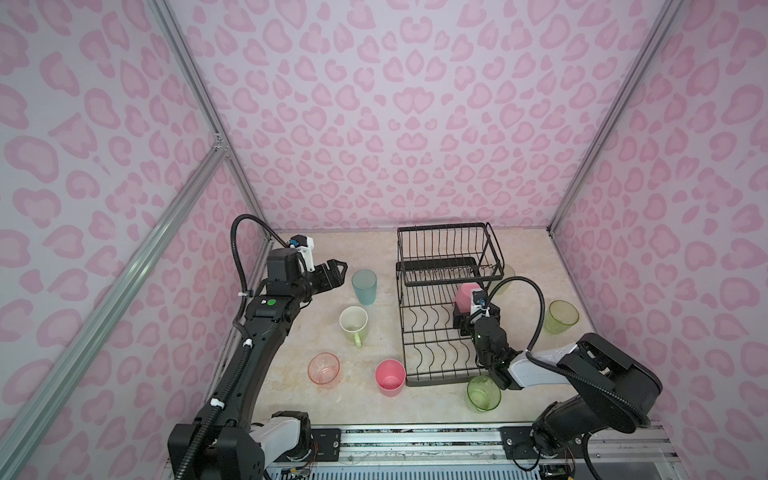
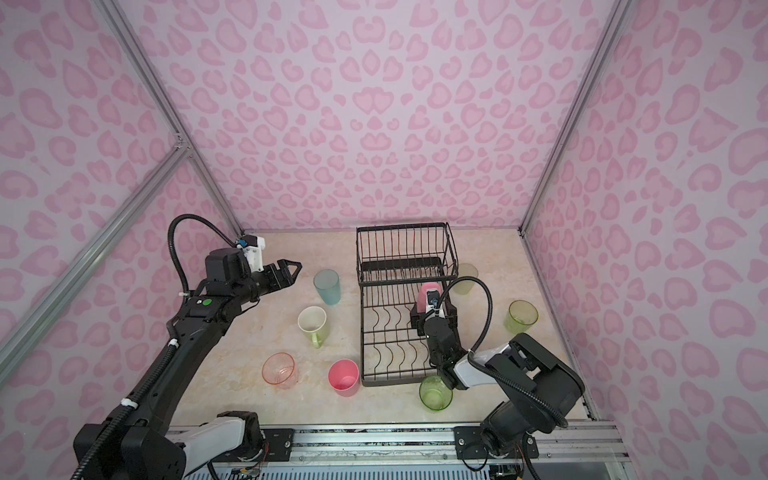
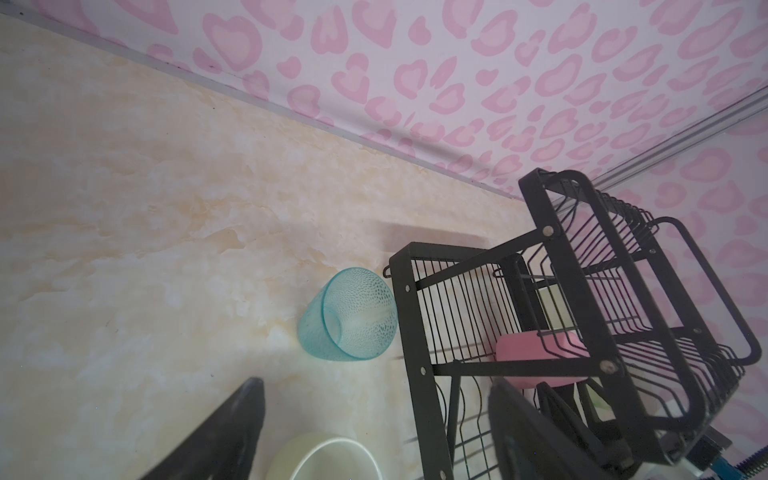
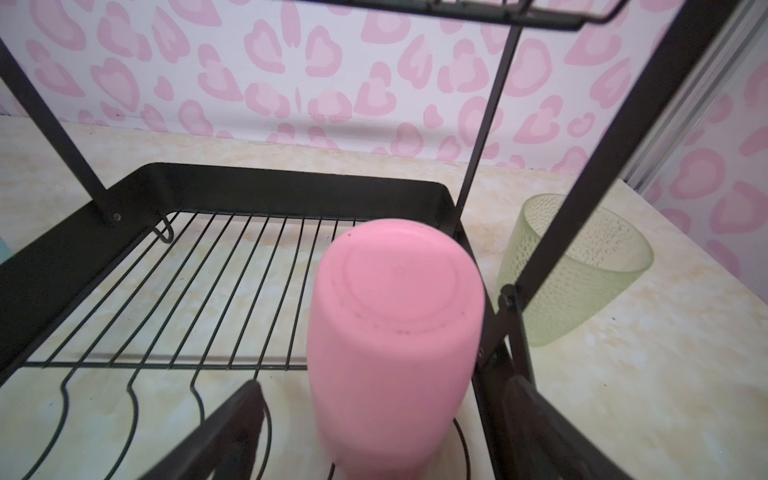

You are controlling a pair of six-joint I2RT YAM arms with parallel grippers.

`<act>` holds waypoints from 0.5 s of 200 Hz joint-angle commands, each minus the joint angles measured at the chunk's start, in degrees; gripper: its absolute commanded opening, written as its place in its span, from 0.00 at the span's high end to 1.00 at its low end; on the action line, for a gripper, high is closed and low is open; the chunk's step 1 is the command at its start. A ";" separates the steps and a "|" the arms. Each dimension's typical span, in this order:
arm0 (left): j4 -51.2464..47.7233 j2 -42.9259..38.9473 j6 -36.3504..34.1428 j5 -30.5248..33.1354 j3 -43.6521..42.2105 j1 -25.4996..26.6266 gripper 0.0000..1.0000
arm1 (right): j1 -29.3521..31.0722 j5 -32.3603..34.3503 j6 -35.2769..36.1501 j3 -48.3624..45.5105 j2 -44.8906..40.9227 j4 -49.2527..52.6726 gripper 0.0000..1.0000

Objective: Load the cups into the dish rack
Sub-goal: 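Open the right gripper to release the pink cup and lift away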

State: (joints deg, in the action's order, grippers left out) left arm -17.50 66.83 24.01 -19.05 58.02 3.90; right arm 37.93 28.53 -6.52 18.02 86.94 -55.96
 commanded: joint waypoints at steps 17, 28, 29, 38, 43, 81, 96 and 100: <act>-2.83 -0.65 1.04 2.85 0.25 0.08 0.14 | 2.37 2.46 -1.19 -2.32 -3.02 1.37 0.10; -3.78 -0.73 1.13 3.61 0.13 0.11 0.14 | 3.10 2.98 -1.37 -3.05 -4.05 2.02 0.10; -3.86 -0.73 1.13 3.73 0.15 0.08 0.15 | 3.10 2.98 -1.37 -3.05 -4.05 2.02 0.10; -4.84 -0.65 1.13 4.41 0.23 0.05 0.15 | 3.90 3.80 -1.58 -3.60 -5.03 2.86 0.10; -5.39 -0.56 1.13 4.75 0.25 0.08 0.16 | 4.28 3.99 -1.60 -3.85 -5.55 3.24 0.10; -9.49 1.50 1.24 6.55 1.53 0.17 0.22 | 7.94 6.21 -1.98 -4.88 -9.76 8.20 0.12; -10.79 2.78 0.98 7.38 2.02 0.44 0.23 | 9.35 6.40 -2.78 -5.01 -12.13 11.43 0.12; -11.08 3.15 0.88 7.56 2.32 0.60 0.23 | 9.79 6.51 -3.06 -4.97 -12.96 12.60 0.13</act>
State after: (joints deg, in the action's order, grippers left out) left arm -25.28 68.34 25.47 -13.39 58.96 4.14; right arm 45.89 32.86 -7.99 13.43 76.84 -49.12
